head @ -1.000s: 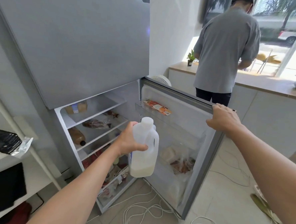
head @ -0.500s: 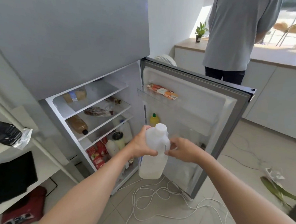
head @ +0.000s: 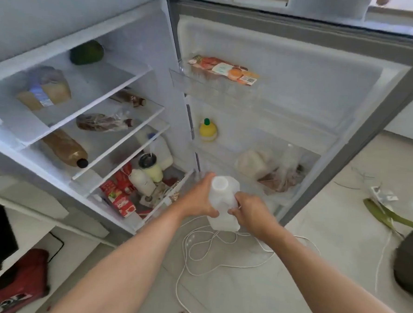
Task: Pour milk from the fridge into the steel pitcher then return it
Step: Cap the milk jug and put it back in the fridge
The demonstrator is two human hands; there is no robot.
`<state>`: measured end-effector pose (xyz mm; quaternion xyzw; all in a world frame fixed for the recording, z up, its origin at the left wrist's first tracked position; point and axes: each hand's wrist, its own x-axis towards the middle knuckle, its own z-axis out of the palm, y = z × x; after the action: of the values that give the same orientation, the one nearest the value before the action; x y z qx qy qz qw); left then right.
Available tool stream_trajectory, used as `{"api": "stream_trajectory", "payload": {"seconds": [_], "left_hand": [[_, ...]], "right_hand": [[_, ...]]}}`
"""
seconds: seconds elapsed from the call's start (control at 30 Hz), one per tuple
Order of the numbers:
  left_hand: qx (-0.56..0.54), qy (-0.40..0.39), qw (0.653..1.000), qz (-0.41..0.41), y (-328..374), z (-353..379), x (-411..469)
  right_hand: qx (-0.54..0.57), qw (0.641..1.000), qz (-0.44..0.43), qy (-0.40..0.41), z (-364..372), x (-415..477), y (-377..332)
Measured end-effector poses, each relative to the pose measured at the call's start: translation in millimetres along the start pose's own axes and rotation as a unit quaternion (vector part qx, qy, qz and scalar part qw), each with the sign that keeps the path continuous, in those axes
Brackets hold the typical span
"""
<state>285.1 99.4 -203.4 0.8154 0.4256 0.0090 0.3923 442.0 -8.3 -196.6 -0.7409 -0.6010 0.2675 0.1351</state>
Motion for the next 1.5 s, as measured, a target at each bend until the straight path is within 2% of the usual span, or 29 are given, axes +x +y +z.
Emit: {"api": "stream_trajectory", "payload": {"seconds": [0.13,0.47,0.83,1.03,1.5], "left_hand": [[-0.006,-0.011,1.0,0.016,-26.8,25.0,33.1],[0.091,0.004,0.989,0.116,-61.9,90.8,109.0],[0.122,-0.01,0.988,0.092,-85.3,119.2,168.6],[0.113,-0.062,0.988,0.084,-87.1,120.0,204.0],[0.12,-0.113,0.985,0.047,-98.9,136.9,237.4]], "right_hand": [[-0.016,0.999,0.034,-0.001,32.0,21.6,28.1],[-0.044,0.994,0.072,0.064,101.5,57.0,96.9],[-0.021,0.988,0.131,0.085,128.6,101.1,133.8],[0.024,0.977,0.197,0.076,137.0,125.8,146.6],[-0.049,0.971,0.23,0.038,150.3,160.1,159.8]]}}
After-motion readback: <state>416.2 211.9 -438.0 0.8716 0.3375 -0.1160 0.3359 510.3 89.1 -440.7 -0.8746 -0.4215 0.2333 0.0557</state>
